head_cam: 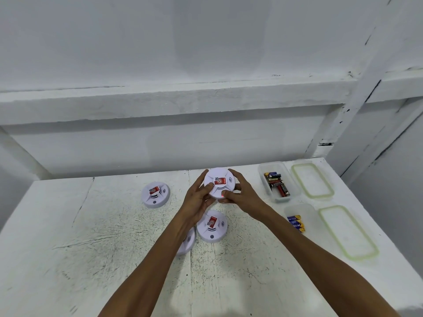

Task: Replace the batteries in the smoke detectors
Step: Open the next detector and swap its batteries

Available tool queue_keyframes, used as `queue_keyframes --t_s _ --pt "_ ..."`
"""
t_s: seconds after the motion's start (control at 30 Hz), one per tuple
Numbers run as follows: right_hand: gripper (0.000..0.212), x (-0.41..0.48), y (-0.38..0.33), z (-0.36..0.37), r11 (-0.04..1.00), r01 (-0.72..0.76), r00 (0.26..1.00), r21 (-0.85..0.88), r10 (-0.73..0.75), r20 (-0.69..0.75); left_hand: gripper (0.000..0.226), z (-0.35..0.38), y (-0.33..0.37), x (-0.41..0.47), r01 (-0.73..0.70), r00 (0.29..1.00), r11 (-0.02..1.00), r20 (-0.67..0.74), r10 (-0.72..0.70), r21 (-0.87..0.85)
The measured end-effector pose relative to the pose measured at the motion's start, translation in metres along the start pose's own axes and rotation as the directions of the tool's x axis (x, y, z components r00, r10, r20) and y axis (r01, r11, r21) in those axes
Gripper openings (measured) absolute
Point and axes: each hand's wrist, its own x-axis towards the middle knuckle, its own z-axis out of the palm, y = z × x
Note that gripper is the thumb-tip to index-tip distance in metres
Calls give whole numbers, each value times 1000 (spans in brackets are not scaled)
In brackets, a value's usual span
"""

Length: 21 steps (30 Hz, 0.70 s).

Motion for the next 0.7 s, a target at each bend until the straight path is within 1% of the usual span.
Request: queue_keyframes --t_s 0.23,0.37,0.5,0.7 --pt "64 -1 0 0 1000 -15 1000 25 15 2 50 1 3 -1 4 1000 1000 0 -4 14" --pt "61 -2 -4 -3 1000 -25 998 19 23 60 48 -1 5 0 13 1000 1000 -7 -13 8" --pt "60 -1 -6 -4 998 -64 993 6 63 97 50 -1 6 0 14 1000 1000 -8 -14 23" --pt "53 2 -6 -1 992 -114 991 57 109 80 48 -5 9 -1 16 1000 999 -15 -15 29"
